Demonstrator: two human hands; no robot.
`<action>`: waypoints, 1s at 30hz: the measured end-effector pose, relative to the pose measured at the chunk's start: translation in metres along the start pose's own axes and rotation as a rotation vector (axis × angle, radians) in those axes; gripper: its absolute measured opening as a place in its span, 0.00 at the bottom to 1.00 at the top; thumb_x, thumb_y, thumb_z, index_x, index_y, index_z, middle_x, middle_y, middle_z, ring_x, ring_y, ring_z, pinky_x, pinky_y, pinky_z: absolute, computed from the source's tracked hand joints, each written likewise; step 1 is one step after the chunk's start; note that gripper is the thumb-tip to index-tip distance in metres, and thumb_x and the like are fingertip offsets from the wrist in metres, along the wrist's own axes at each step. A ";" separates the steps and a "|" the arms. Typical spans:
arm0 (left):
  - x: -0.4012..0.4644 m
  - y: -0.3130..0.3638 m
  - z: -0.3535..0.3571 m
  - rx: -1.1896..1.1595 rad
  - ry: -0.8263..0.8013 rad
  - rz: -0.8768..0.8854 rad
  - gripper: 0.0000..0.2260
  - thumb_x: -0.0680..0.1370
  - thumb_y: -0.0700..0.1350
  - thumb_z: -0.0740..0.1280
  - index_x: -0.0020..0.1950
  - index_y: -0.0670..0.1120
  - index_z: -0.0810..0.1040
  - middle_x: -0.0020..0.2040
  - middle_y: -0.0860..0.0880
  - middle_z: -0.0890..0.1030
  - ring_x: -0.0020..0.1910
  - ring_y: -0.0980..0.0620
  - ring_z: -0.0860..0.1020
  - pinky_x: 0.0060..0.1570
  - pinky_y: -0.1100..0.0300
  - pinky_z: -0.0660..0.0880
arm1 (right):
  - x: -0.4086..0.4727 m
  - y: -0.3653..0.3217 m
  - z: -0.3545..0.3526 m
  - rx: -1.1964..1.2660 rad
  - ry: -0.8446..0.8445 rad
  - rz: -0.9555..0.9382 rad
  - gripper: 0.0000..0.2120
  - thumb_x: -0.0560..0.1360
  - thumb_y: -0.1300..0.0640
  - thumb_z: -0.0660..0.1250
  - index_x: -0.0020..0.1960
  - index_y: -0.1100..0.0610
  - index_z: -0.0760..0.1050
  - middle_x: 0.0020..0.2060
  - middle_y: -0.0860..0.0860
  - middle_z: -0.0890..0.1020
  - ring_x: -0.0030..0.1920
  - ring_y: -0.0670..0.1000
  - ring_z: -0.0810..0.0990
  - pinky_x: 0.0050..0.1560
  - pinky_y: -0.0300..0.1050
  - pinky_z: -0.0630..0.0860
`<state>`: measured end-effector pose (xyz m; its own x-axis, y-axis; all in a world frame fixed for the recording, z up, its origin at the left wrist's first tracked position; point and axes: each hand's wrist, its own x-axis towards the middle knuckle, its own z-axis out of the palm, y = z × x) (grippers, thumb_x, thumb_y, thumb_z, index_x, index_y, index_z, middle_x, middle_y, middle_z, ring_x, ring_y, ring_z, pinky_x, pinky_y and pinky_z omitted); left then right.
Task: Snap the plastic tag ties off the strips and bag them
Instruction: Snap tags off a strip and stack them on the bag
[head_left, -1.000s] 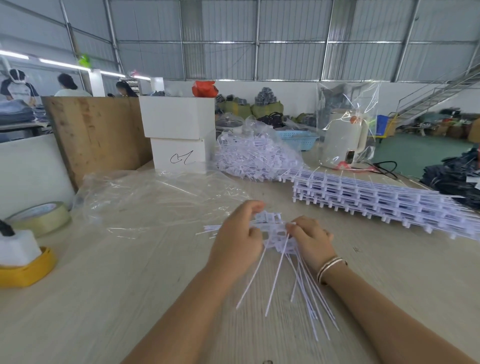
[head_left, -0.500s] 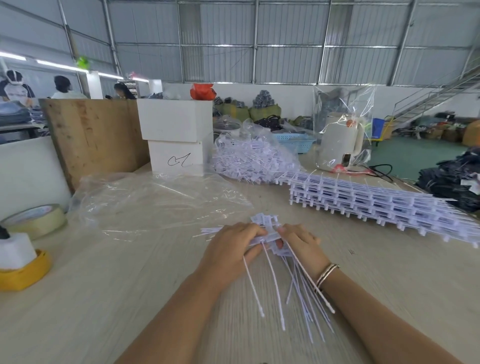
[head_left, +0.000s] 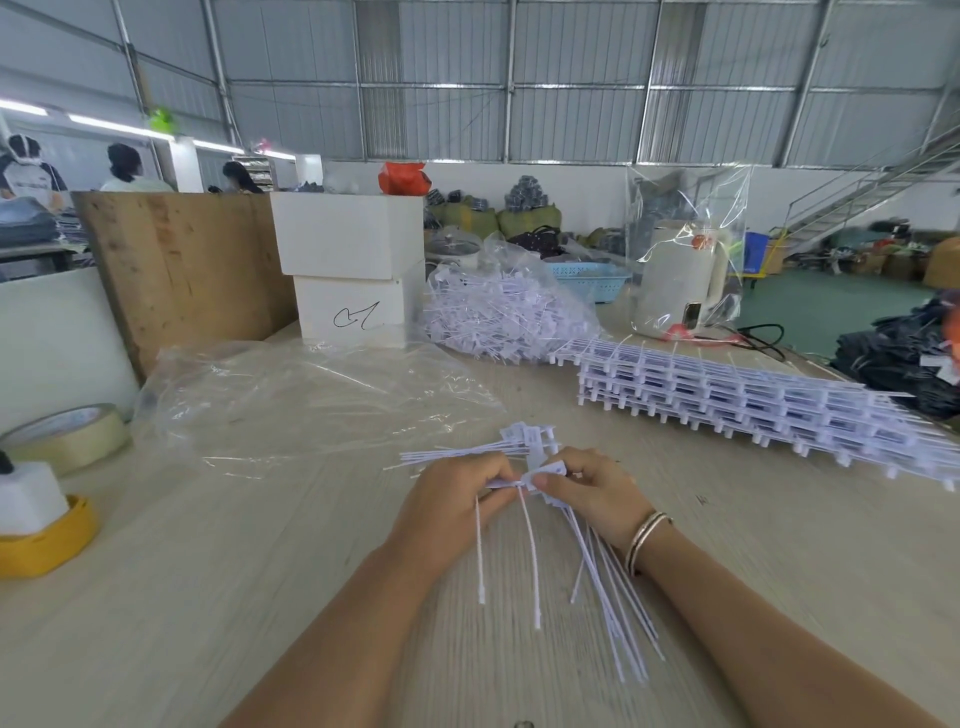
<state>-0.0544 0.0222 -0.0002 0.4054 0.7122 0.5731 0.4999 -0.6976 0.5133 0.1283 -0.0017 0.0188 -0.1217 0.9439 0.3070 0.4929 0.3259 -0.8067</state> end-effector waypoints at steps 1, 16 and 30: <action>0.000 -0.002 0.000 -0.059 -0.008 -0.024 0.02 0.74 0.50 0.70 0.42 0.54 0.79 0.39 0.57 0.82 0.40 0.60 0.80 0.42 0.60 0.76 | -0.001 0.001 0.000 -0.059 0.014 0.000 0.06 0.74 0.55 0.68 0.42 0.57 0.81 0.37 0.50 0.79 0.45 0.50 0.75 0.54 0.49 0.68; 0.003 0.005 -0.005 -0.495 -0.207 -0.329 0.11 0.80 0.41 0.62 0.38 0.46 0.76 0.31 0.55 0.81 0.29 0.58 0.76 0.35 0.68 0.72 | 0.002 0.001 0.004 0.286 0.152 0.028 0.14 0.74 0.67 0.65 0.32 0.54 0.75 0.29 0.47 0.76 0.35 0.45 0.73 0.44 0.43 0.69; 0.005 0.005 -0.009 -0.670 -0.062 -0.495 0.05 0.77 0.40 0.66 0.42 0.42 0.73 0.32 0.50 0.79 0.29 0.58 0.72 0.33 0.70 0.69 | 0.008 0.024 -0.009 -0.431 0.092 0.157 0.06 0.74 0.44 0.65 0.51 0.36 0.75 0.54 0.38 0.70 0.58 0.44 0.64 0.56 0.45 0.54</action>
<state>-0.0561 0.0215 0.0110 0.3101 0.9380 0.1551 0.0785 -0.1878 0.9791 0.1468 0.0128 0.0062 0.0501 0.9651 0.2569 0.8143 0.1094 -0.5700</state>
